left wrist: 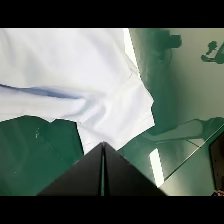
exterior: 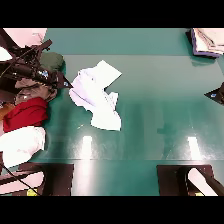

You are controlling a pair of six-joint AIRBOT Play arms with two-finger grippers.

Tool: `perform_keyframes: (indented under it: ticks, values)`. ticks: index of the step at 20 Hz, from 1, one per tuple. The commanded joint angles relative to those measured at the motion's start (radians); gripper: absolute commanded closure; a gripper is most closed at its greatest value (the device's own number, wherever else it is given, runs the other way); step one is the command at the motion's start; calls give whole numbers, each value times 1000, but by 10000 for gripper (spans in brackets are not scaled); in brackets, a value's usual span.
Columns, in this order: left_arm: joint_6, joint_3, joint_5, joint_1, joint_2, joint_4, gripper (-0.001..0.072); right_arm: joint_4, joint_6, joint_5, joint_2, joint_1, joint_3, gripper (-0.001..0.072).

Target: Fold the shirts.

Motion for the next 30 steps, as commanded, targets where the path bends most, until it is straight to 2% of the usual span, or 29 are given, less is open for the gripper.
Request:
perform_keyframes:
  ticks: [1, 13, 19, 20, 21, 22, 25, 27, 30]
  values:
    - [0, 1, 0, 0, 0, 0, 686, 0, 0, 0, 0, 0, 1, 695]
    - [0, 1, 0, 0, 0, -2, 686, 1, 0, -5, 0, 0, 1, 695]
    - [6, 1, 51, 0, 0, -76, 675, 8, 0, -56, 0, 0, 1, 694]
    - [27, 1, 85, 0, -3, -48, 374, 8, 0, -52, 0, 0, 1, 694]
    - [24, -3, 145, 0, -6, -7, 11, 9, 0, -52, 0, 0, 1, 695]
    - [13, -13, 209, 0, -9, 49, 48, 8, 0, -52, 0, 0, 1, 694]
    - [-30, -44, 313, 1, -68, 189, 45, 8, 0, -51, 0, 0, 1, 695]
    - [-26, -45, 336, 0, -152, 190, 45, 8, 0, -52, 0, 0, 1, 695]
    - [6, -45, 389, 0, -272, 114, 45, 9, 0, -52, 0, 0, 1, 695]
